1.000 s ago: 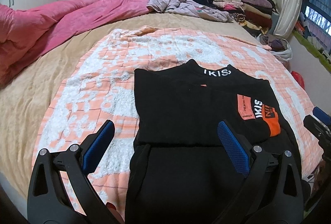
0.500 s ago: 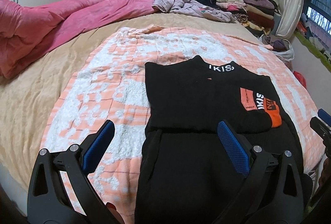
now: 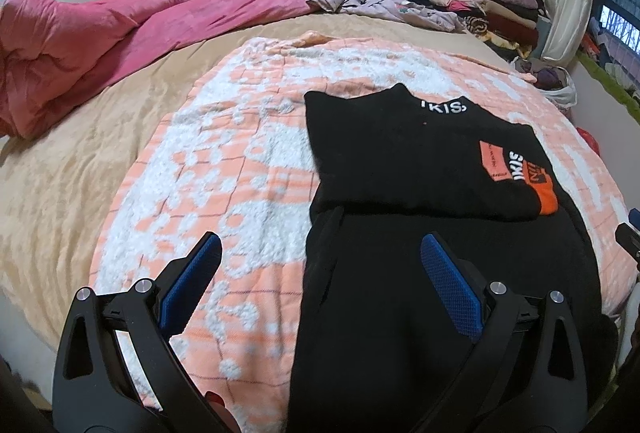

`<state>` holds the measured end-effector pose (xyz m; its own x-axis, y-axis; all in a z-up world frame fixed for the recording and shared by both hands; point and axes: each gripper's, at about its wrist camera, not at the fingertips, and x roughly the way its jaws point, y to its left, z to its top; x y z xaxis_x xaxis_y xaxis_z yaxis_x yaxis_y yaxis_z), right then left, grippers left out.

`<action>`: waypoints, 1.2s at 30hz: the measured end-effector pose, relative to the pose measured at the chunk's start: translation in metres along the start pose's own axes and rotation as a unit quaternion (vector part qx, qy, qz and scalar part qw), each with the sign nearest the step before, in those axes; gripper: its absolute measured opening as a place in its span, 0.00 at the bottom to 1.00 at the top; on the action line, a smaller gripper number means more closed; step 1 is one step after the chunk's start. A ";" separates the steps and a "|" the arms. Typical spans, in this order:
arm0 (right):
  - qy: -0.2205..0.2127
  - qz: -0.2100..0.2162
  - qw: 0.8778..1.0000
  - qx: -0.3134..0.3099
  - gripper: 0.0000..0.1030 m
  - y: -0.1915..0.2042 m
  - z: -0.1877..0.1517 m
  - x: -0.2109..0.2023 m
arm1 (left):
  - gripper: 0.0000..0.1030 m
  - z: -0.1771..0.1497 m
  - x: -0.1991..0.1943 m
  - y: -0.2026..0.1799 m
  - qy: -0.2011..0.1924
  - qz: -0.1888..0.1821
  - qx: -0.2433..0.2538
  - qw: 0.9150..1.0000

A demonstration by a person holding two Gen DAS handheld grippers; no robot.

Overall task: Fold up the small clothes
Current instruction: 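Move both tools back toward the sweatshirt hem, then close both tools on the sweatshirt hem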

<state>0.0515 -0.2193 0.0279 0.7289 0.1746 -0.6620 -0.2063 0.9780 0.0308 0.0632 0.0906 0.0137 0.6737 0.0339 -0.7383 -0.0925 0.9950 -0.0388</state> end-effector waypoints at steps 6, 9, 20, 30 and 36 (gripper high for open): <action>0.011 -0.009 1.000 0.000 0.95 -0.006 -0.013 -0.002 | 0.91 -0.014 -0.001 0.008 0.008 0.005 0.004 1.000; 0.020 -0.013 1.000 0.001 0.95 -0.011 -0.021 -0.002 | 0.91 -0.023 0.000 0.015 0.015 0.007 0.002 1.000; 0.055 -0.028 0.998 0.005 0.95 -0.028 -0.051 0.003 | 0.90 -0.056 0.002 0.033 0.040 -0.003 0.001 0.999; 0.079 -0.040 0.996 0.018 0.95 -0.048 -0.075 -0.002 | 0.51 -0.083 0.003 0.029 0.077 -0.055 -0.002 0.996; 0.107 -0.028 0.994 0.020 0.95 -0.054 -0.095 -0.003 | 0.45 -0.100 0.007 0.026 0.102 -0.075 0.000 0.992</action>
<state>-0.0017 -0.2834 -0.0425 0.5827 0.0953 -0.8071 -0.1402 0.9900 0.0157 -0.0076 0.1069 -0.0599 0.5174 -0.1342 -0.8451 -0.0026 0.9874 -0.1584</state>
